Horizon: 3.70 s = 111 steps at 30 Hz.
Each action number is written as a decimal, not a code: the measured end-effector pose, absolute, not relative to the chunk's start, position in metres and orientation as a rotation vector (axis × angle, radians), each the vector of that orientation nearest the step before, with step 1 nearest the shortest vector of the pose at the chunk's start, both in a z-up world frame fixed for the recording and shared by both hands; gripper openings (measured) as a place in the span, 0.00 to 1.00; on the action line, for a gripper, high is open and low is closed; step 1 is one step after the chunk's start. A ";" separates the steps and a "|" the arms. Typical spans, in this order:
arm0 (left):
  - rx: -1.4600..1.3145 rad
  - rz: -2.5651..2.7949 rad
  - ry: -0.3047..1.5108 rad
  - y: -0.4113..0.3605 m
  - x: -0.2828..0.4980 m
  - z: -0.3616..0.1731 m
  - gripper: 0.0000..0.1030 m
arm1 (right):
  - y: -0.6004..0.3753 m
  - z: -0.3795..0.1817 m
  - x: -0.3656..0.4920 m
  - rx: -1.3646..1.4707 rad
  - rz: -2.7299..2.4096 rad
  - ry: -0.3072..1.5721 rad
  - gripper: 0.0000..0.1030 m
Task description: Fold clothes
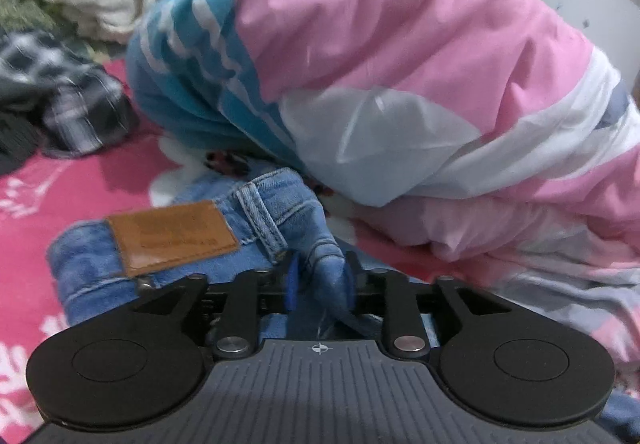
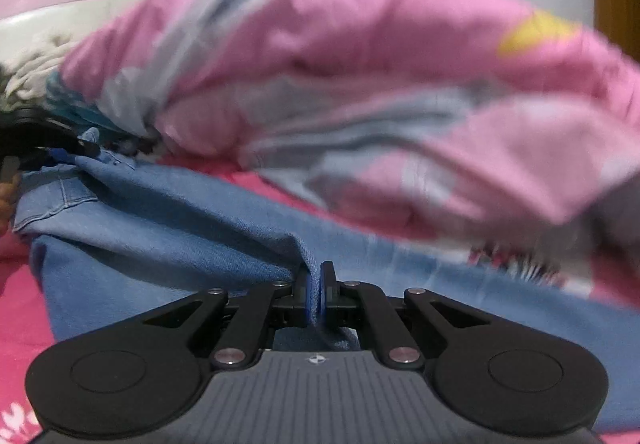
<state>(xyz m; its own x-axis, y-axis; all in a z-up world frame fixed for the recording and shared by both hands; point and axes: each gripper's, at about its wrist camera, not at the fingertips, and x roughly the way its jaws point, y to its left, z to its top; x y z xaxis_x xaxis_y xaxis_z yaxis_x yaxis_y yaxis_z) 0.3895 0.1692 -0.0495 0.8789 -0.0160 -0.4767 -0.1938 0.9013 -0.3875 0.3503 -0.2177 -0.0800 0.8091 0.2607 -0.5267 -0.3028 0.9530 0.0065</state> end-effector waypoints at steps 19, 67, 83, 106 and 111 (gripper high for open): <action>-0.882 0.012 0.584 0.228 0.289 -0.080 0.76 | -0.302 -0.102 0.246 0.974 0.489 0.862 0.68; -0.923 0.245 0.451 0.291 0.149 -0.083 0.21 | -0.250 -0.160 0.222 1.269 0.340 0.780 0.07; -0.635 0.224 0.364 0.266 0.075 -0.052 0.40 | -0.273 -0.046 0.138 0.575 0.532 0.925 0.39; -0.429 0.311 0.368 0.249 0.176 -0.050 0.39 | 0.002 -0.087 0.344 -0.114 0.965 0.963 0.37; -0.422 0.309 0.363 0.247 0.173 -0.049 0.39 | 0.011 -0.079 0.308 -0.240 0.932 0.903 0.03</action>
